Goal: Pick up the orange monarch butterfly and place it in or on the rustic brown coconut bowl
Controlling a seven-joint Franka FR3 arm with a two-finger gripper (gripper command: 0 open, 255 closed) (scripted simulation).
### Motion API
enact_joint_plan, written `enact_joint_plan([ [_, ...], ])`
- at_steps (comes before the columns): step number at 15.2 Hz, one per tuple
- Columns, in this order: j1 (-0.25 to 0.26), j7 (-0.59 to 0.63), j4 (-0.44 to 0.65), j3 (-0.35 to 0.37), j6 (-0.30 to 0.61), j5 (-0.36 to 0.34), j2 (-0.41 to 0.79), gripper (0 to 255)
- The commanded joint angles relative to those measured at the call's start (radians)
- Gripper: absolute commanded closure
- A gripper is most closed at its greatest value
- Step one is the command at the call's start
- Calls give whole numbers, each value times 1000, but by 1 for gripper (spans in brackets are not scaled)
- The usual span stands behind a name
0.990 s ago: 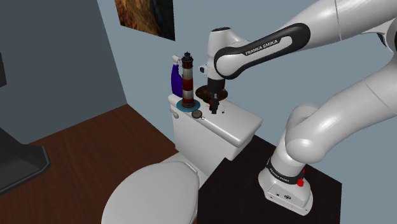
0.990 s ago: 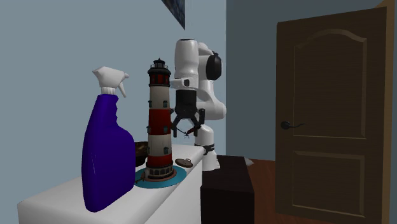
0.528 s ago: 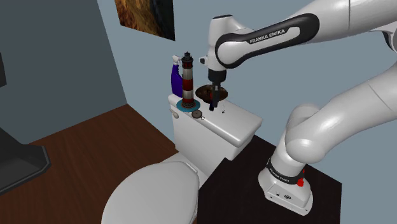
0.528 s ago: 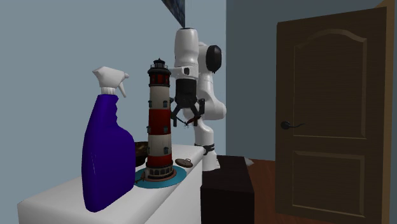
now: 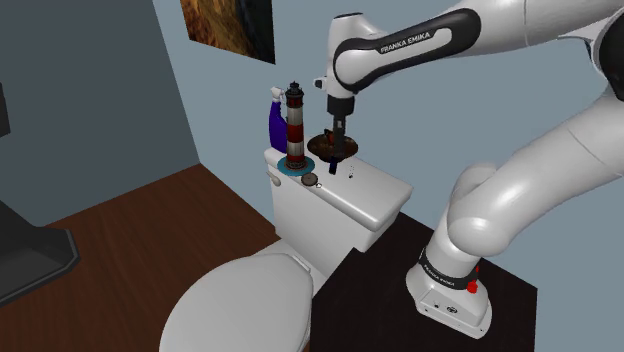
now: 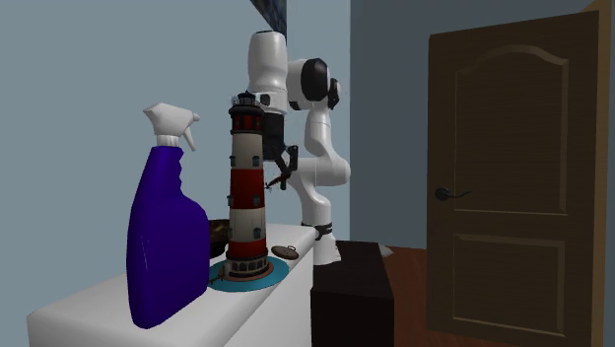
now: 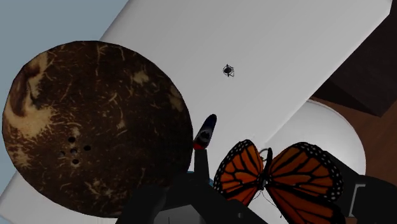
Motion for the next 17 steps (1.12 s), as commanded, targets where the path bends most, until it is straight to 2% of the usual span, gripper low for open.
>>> enact_joint_plan([
  [1, -14, -49, 46, -38, 12, -9, 55, 255],
  [10, -49, -252, 295, -173, 42, 34, 329, 255],
  [17, -51, -259, 233, -179, 138, 43, 364, 255],
])
